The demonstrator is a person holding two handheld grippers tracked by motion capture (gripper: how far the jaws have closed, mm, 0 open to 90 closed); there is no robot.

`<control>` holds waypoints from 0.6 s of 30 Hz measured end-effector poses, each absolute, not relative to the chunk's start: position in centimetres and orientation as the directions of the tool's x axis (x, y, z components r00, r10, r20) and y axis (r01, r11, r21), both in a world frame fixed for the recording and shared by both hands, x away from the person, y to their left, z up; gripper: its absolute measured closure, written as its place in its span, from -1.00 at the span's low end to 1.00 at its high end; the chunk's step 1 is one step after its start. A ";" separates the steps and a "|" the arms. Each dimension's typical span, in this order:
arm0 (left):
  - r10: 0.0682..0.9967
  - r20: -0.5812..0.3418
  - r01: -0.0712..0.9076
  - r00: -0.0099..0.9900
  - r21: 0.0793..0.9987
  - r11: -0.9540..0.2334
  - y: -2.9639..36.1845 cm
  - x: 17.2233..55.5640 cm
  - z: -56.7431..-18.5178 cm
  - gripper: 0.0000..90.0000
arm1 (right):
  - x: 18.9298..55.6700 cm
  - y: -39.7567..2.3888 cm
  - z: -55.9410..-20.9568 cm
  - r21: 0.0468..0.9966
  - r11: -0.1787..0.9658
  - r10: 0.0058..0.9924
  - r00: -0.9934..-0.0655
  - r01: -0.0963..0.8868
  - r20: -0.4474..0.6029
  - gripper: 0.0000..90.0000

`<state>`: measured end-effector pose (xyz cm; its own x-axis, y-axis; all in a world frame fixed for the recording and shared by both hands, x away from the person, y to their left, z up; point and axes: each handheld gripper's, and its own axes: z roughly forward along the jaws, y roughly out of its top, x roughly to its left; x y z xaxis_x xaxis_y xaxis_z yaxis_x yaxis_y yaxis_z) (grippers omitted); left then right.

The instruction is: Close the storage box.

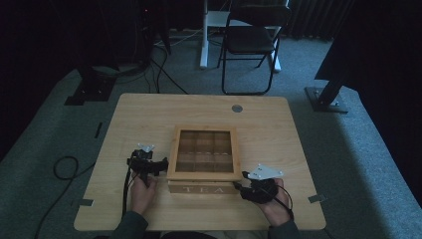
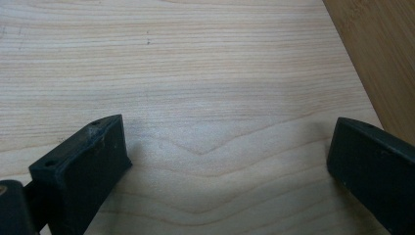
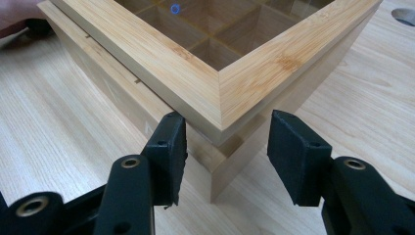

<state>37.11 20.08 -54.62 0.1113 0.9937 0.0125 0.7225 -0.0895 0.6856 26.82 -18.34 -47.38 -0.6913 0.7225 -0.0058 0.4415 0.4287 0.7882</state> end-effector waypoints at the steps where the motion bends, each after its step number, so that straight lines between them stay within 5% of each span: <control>1: 0.994 0.012 0.723 0.111 0.686 -0.089 20.1 37.1 -54.6 -0.96 | 26.8 -18.4 -47.4 0.787 0.430 0.722 -0.692 0.443 -0.006 0.08; 18: 0.994 0.012 0.722 0.111 0.686 -0.089 20.1 37.1 -54.6 -0.96 | 26.7 -18.7 -48.0 0.770 0.441 0.718 -0.696 0.461 0.005 0.08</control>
<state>37.11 20.08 -54.62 0.1112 0.9937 0.0123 0.7225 -0.0893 0.6856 26.66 -18.68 -47.98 -0.6955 0.7185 0.0048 0.4608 0.4409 0.7702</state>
